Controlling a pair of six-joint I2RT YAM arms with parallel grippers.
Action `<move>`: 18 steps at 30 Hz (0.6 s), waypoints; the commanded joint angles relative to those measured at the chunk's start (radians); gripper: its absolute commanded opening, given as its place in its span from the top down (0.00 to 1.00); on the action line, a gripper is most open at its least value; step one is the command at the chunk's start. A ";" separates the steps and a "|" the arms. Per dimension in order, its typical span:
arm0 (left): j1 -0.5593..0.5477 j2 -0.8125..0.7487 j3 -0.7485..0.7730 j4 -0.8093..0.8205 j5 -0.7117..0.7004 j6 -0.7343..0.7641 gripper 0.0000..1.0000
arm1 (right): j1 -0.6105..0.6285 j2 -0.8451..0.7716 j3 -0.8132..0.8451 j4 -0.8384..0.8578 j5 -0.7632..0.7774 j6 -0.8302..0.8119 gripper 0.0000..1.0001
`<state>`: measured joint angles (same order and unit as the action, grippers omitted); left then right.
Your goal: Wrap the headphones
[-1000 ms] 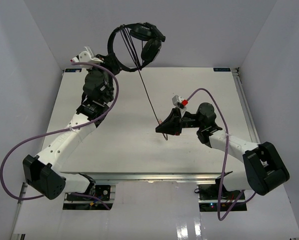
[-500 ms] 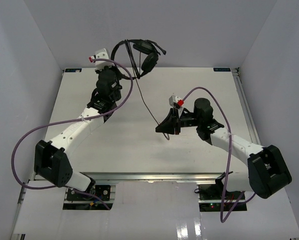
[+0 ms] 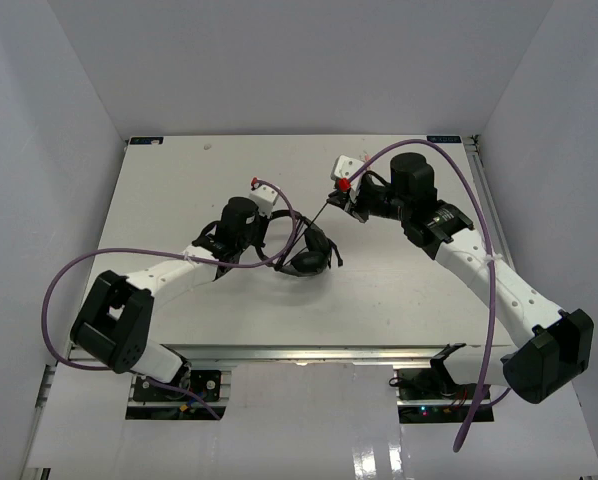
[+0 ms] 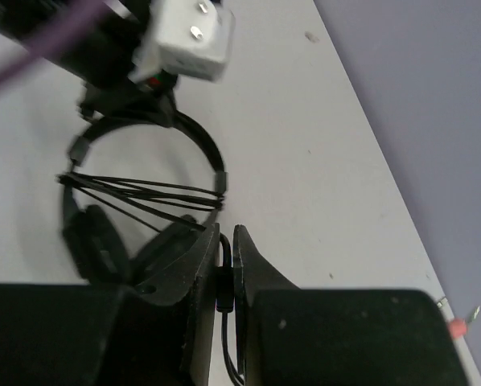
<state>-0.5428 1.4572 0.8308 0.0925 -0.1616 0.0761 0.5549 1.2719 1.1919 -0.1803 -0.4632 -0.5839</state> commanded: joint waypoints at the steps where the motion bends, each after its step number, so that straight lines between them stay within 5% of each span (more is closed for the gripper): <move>1: 0.007 -0.200 -0.036 0.022 0.357 0.088 1.00 | -0.012 0.039 0.009 0.045 0.218 -0.160 0.92; 7: 0.006 -0.353 -0.059 0.090 0.621 -0.015 1.00 | -0.068 0.091 -0.046 0.095 0.058 -0.070 0.92; 12: 0.006 -0.429 -0.052 0.138 0.514 -0.183 1.00 | -0.192 0.096 -0.116 0.179 -0.247 0.086 0.92; 18: 0.006 -0.461 -0.054 0.184 0.481 -0.319 1.00 | -0.242 0.063 -0.259 0.477 -0.542 0.372 0.92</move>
<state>-0.5358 1.0483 0.7597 0.1714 0.2872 -0.0945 0.3443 1.3660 1.0024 0.0599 -0.8101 -0.4289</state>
